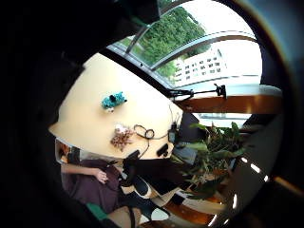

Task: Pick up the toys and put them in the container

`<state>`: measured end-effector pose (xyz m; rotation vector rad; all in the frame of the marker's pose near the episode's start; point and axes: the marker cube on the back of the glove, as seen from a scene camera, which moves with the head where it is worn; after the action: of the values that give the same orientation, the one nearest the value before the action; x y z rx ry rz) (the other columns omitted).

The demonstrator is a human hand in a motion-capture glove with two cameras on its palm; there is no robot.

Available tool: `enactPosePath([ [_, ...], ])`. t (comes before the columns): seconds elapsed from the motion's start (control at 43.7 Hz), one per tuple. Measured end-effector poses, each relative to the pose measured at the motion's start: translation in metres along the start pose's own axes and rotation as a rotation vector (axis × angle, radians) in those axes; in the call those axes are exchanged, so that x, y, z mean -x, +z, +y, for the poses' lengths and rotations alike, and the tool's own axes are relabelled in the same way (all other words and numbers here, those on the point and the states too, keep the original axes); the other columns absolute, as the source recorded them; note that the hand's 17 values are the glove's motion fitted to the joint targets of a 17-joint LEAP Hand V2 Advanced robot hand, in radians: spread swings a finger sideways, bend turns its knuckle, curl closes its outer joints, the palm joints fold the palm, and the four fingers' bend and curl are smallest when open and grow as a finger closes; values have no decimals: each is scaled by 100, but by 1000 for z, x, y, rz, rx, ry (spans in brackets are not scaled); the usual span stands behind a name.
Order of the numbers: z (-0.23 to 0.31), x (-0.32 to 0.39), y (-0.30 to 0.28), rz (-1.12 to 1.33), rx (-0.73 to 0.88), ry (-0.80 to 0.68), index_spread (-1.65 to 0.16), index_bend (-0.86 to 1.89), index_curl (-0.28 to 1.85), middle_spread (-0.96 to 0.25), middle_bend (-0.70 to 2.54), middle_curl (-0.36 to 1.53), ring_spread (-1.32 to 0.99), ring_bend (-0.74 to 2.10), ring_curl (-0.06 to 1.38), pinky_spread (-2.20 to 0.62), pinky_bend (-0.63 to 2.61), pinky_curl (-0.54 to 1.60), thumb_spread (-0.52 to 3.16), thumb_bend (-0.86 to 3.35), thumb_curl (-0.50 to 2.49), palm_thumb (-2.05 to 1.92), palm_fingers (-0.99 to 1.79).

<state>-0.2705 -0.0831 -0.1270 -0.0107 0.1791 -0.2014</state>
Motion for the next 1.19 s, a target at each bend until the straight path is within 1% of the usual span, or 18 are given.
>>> enactPosePath([
  [0.092,22,-55,13,24,11,44,-26,9,24,0,11,29,5,37,37,6,88,34,126,-5,27,-7,-24],
  [0.206,48,-117,41,-28,59,92,-26,9,23,0,12,28,4,39,37,6,87,33,126,-5,26,-7,-21],
  [0.389,87,-159,103,-152,98,-17,-27,9,20,0,12,25,3,41,38,6,89,34,127,-5,24,-7,-21],
  [0.504,98,-163,165,-197,156,-62,-27,9,20,0,12,25,3,42,38,6,89,34,127,-4,24,-6,-21],
  [0.573,104,-151,221,-183,236,-85,-27,11,20,-1,11,24,3,39,37,6,90,35,128,-3,24,-4,-23],
  [0.641,116,-127,279,-186,306,-160,-27,12,20,-3,10,23,2,35,37,5,89,35,129,-2,24,-2,-26],
  [0.756,131,-94,367,-187,403,-277,-28,15,22,-2,6,20,2,25,34,5,86,34,129,0,26,3,-33],
  [0.824,133,-90,399,-159,442,-305,-28,15,23,-1,5,19,3,20,33,6,84,33,128,0,28,6,-34],
  [0.916,132,-91,414,-134,364,-336,-28,16,24,0,2,16,4,17,32,6,86,34,126,-1,28,7,-32],
  [0.962,131,-92,417,-140,315,-344,-28,22,27,0,-1,13,4,24,34,6,87,34,125,-1,29,8,-17],
  [0.985,130,-91,418,-148,296,-347,-28,21,27,0,1,13,4,27,35,6,87,34,124,-1,30,8,-14],
  [1.053,129,-90,422,-191,233,-354,-29,19,28,-3,8,13,0,39,38,3,94,36,125,1,31,12,6],
  [1.076,128,-90,423,-211,206,-351,-28,18,27,-5,12,13,-4,49,40,-2,96,36,128,3,33,17,20],
  [1.099,126,-89,424,-230,178,-345,-28,17,26,-6,12,13,-6,50,39,-3,95,35,128,3,33,18,21],
  [1.122,125,-89,425,-248,152,-337,-28,16,26,-6,14,13,-9,56,41,-6,97,35,128,4,34,19,26],
  [1.145,124,-90,425,-264,128,-330,-28,17,27,-6,17,14,-11,63,43,-9,98,36,130,5,35,21,35],
  [1.191,120,-94,424,-293,87,-317,-27,15,26,-9,21,15,-17,76,46,-15,104,37,133,8,37,27,55],
])
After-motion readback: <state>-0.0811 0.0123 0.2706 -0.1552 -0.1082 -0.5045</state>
